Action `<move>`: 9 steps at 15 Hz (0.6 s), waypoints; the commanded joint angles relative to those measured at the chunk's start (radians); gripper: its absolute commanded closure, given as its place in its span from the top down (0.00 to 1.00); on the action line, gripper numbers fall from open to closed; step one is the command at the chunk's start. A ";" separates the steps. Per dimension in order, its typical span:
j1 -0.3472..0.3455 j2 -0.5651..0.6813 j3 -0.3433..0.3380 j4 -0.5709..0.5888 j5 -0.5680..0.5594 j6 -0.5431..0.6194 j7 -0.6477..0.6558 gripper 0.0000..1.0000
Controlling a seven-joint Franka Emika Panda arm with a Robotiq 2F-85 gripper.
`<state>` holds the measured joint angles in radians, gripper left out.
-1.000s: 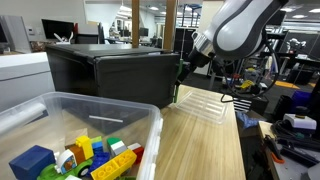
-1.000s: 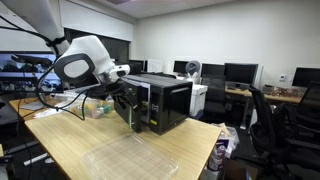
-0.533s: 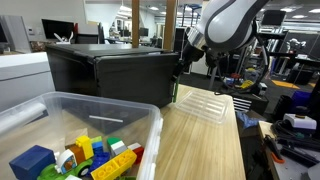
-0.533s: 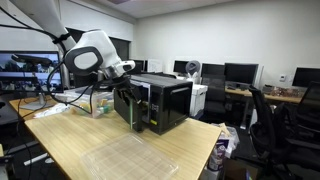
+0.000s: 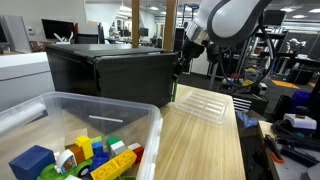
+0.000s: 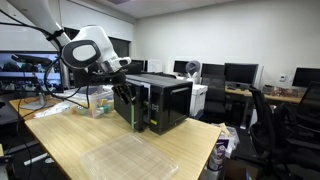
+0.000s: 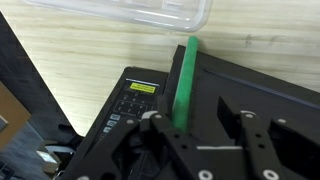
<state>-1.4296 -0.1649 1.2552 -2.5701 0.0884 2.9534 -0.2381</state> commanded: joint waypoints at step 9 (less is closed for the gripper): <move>0.545 -0.334 -0.487 -0.113 0.365 -0.356 -0.203 0.06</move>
<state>-0.9768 -0.3519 0.8317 -2.6496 0.3916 2.6765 -0.3876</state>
